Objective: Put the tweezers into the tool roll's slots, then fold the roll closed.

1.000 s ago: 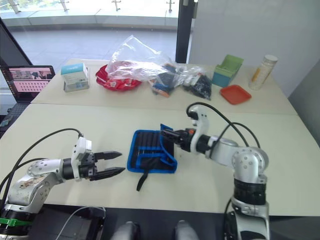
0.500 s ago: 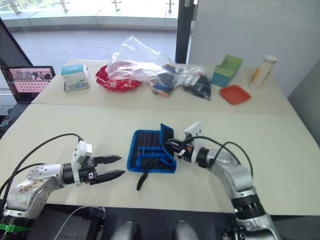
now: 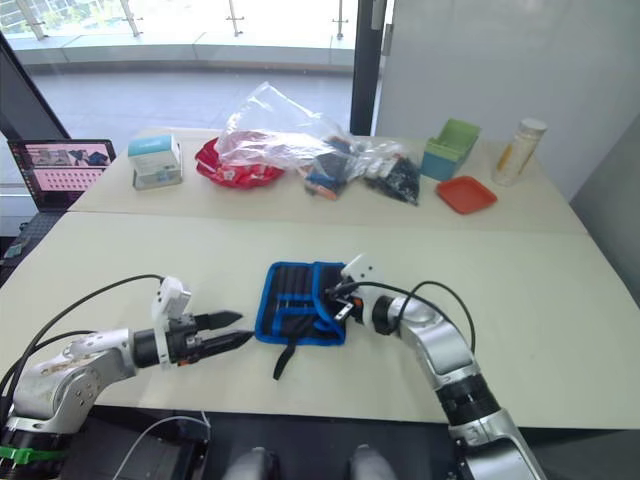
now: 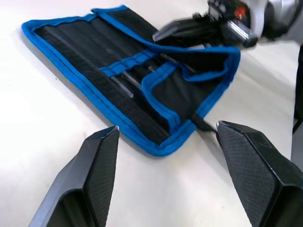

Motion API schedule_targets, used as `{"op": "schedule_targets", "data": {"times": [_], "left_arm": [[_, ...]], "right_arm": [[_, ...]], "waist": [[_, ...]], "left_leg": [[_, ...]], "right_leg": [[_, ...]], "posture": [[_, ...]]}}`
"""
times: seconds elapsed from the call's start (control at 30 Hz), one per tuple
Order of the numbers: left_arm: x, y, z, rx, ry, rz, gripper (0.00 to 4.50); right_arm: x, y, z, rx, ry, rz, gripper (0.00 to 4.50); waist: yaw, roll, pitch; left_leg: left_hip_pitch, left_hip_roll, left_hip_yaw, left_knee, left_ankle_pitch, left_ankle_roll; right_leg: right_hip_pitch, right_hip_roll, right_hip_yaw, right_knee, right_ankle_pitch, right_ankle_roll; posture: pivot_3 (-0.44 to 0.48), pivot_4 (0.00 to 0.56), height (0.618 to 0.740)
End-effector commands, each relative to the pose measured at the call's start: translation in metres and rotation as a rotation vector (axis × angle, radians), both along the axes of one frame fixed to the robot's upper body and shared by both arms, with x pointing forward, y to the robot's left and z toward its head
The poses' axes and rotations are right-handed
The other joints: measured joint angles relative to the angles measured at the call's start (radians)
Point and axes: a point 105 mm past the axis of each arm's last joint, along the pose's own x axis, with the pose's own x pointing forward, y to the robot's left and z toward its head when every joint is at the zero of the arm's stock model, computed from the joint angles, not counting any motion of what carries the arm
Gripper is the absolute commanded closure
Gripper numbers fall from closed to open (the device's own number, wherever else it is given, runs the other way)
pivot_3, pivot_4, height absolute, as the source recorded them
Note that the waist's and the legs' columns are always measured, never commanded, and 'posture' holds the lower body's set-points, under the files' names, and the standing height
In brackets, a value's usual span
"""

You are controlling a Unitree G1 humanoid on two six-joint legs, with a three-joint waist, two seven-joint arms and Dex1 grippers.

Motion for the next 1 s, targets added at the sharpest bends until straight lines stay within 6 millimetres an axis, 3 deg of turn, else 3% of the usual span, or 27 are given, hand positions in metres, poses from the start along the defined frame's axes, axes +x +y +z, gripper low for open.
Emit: {"op": "schedule_targets", "data": {"times": [0.03, 0.23, 0.43, 0.57, 0.73, 1.0], "left_arm": [[0.004, -0.005, -0.001, -0.028, 0.085, 0.031, 1.01], [0.015, -0.003, -0.021, 0.007, 0.197, 0.136, 1.01], [0.012, -0.003, -0.020, 0.015, 0.215, 0.120, 1.01], [0.007, -0.016, -0.039, 0.071, 0.262, 0.070, 1.01], [0.006, -0.036, -0.046, 0.038, 0.295, 0.021, 1.01], [0.022, -0.030, -0.029, -0.084, 0.285, 0.092, 1.01]], "right_arm": [[-0.010, -0.005, -0.037, -0.086, 0.119, -0.021, 4.48], [-0.014, -0.003, -0.027, -0.060, 0.091, -0.011, 4.48], [-0.014, -0.005, -0.024, -0.050, 0.083, -0.029, 4.48], [-0.014, -0.004, -0.021, -0.044, 0.079, -0.035, 4.48], [-0.015, -0.004, -0.020, -0.045, 0.079, -0.040, 4.48], [-0.019, -0.004, -0.022, -0.043, 0.085, -0.047, 4.48]], "waist": [[-0.002, -0.001, 0.000], [-0.001, 0.000, -0.001], [0.000, 0.000, -0.001], [0.002, 0.000, -0.001], [0.011, 0.001, -0.002], [0.020, 0.002, -0.002]], "left_leg": [[0.000, 0.000, 0.000, 0.000, 0.000, 0.000], [0.000, 0.000, -0.002, -0.002, 0.000, 0.000], [0.000, 0.000, -0.002, -0.002, 0.000, 0.000], [0.000, -0.001, -0.001, -0.002, 0.000, 0.000], [0.005, -0.002, -0.001, -0.002, 0.000, 0.000], [0.006, -0.002, -0.001, -0.002, 0.000, 0.000]], "right_leg": [[0.000, 0.000, 0.000, 0.000, 0.000, 0.000], [0.000, 0.000, -0.001, 0.000, 0.000, 0.000], [0.001, -0.001, -0.001, 0.000, 0.000, 0.000], [0.001, -0.001, -0.001, -0.001, 0.000, 0.000], [0.008, -0.002, -0.001, -0.004, 0.000, 0.000], [0.009, -0.002, 0.000, -0.006, 0.000, 0.000]], "posture": [[0.000, 0.150, 0.717], [0.000, 0.150, 0.717], [0.000, 0.150, 0.717], [0.000, 0.150, 0.717], [0.000, 0.150, 0.717], [0.000, 0.150, 0.717]]}}
